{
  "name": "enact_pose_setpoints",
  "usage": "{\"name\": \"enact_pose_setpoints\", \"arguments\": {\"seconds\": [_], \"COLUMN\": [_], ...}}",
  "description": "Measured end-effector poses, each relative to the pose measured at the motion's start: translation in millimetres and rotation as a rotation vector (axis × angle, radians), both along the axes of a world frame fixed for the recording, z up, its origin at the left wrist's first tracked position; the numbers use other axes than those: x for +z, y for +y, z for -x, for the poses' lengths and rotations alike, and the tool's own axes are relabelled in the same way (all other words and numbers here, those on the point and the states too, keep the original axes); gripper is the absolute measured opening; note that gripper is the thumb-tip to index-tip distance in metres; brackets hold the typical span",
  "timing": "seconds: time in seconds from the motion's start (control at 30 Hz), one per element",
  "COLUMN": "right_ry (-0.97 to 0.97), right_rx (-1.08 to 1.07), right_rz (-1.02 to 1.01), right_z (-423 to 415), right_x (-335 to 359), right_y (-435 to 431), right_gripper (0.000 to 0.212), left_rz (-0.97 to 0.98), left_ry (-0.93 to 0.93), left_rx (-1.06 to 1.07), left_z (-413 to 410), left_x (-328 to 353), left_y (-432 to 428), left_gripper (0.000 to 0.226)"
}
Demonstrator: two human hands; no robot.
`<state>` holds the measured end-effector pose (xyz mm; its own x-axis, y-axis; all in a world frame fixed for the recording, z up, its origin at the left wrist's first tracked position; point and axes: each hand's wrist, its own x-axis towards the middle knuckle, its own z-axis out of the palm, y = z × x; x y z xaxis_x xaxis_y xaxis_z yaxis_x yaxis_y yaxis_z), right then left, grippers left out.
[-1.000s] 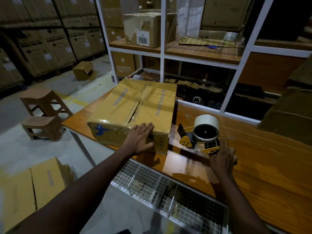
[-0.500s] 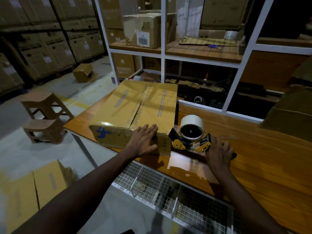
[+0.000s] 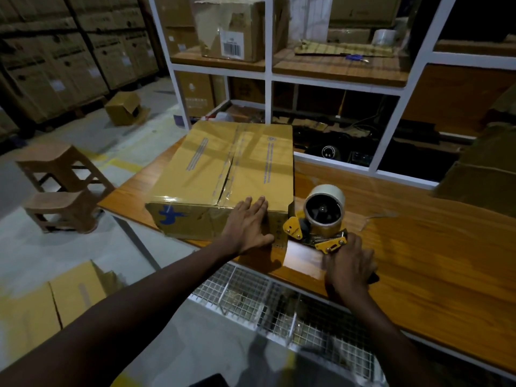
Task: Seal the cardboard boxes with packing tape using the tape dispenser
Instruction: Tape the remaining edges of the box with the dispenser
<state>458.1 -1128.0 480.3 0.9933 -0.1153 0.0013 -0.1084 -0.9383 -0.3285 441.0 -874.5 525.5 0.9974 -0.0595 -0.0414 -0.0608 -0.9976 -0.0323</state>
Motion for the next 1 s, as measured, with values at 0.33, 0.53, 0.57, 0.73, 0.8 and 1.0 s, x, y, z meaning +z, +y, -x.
{"name": "enact_pose_setpoints", "arguments": {"seconds": [0.33, 0.53, 0.57, 0.73, 0.8, 1.0], "right_ry": [0.12, 0.052, 0.051, 0.058, 0.019, -0.091], "right_rx": [-0.127, -0.068, -0.039, -0.075, -0.128, -0.155], "right_rz": [-0.26, -0.086, -0.023, -0.066, -0.11, -0.116], "right_z": [17.4, 39.7, 46.5, 55.8, 41.4, 6.5], "right_x": [-6.9, -14.2, -19.0, -32.1, -24.5, -3.8], "right_y": [23.7, 6.8, 0.5, -16.5, -21.0, -43.9], "right_gripper": [0.056, 0.044, 0.043, 0.055, 0.05, 0.037], "left_rz": [-0.008, -0.044, -0.043, -0.024, 0.003, -0.009], "left_ry": [0.024, 0.008, 0.002, 0.009, 0.005, 0.002], "left_rx": [0.031, 0.008, 0.008, 0.036, 0.05, 0.037], "left_z": [-2.6, -1.0, -1.1, 1.4, 1.5, -5.1], "left_x": [6.5, 7.0, 6.6, 8.4, 12.8, 17.3], "left_y": [5.2, 8.7, 9.5, 5.4, 3.3, -2.8], "left_gripper": [0.102, 0.089, 0.089, 0.093, 0.092, 0.081]}}
